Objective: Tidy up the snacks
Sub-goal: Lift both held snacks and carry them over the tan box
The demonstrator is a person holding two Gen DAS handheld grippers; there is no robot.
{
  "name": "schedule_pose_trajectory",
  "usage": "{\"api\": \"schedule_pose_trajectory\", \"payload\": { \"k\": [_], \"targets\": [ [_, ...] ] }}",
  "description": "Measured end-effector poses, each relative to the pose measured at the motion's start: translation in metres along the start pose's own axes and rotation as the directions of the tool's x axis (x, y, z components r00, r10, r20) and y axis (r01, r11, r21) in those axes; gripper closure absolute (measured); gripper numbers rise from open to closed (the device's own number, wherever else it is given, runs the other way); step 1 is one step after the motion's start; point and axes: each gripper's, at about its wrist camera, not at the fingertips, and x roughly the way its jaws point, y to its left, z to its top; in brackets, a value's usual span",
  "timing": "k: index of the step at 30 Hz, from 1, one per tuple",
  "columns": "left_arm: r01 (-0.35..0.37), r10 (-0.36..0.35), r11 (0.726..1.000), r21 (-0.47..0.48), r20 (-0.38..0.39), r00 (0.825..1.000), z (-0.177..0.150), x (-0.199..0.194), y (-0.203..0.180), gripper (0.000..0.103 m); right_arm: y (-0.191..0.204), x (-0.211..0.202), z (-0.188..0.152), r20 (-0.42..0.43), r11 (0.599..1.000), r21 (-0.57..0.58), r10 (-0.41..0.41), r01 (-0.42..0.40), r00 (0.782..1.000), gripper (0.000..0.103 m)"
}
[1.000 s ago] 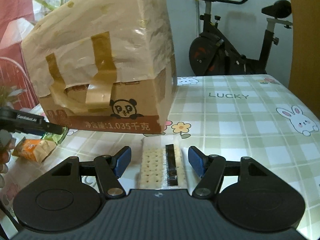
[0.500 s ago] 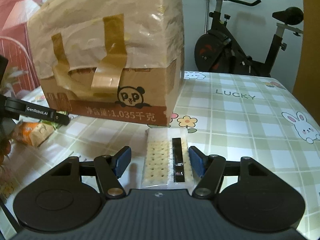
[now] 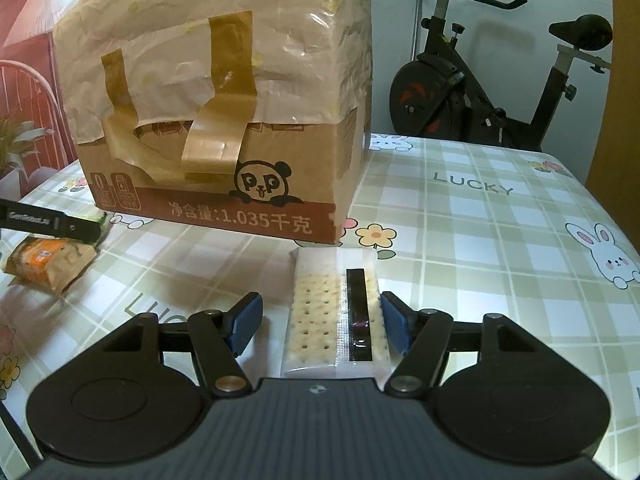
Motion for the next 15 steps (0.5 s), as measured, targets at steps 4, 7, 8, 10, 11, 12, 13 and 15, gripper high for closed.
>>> {"api": "schedule_pose_trajectory", "payload": {
  "k": [4,7,8,10,11,12,13,15],
  "targets": [
    [0.017,-0.017,1.000,-0.003,0.035,0.999,0.000,-0.011,0.005,0.047,0.000,0.001,0.000,-0.003,1.000,-0.004,-0.003,0.003,1.000,0.035],
    [0.022,-0.022,1.000,-0.015,0.044,0.999,0.002,-0.015,0.008,0.047,-0.003,0.001,0.000,0.001,1.000,0.010,-0.004,0.004,1.000,0.039],
    [0.022,-0.021,1.000,-0.018,0.046,0.999,0.002,-0.018,0.008,0.047,-0.003,0.001,0.000,0.003,1.000,0.014,-0.007,0.007,1.000,0.041],
    [0.019,-0.017,0.999,-0.030,0.049,0.999,0.002,-0.020,0.012,0.047,-0.005,0.000,0.000,0.007,1.000,0.022,-0.012,0.012,1.000,0.048],
    [0.020,-0.018,0.999,-0.039,0.049,0.999,0.002,-0.022,0.014,0.047,-0.006,0.000,-0.001,0.009,1.000,0.028,-0.009,0.009,1.000,0.050],
    [0.023,-0.021,0.999,-0.049,0.050,0.999,0.003,-0.024,0.015,0.047,-0.007,-0.001,0.000,0.011,0.999,0.032,-0.003,0.003,1.000,0.053],
    [0.025,-0.022,0.998,-0.053,0.053,0.998,0.003,-0.026,0.016,0.047,-0.008,-0.001,-0.001,0.012,0.999,0.034,0.004,-0.004,1.000,0.054],
    [0.024,-0.021,0.998,-0.051,0.063,0.998,0.004,-0.029,0.017,0.047,-0.006,-0.002,-0.001,0.014,0.999,0.028,0.018,-0.018,1.000,0.054]
  ]
}}
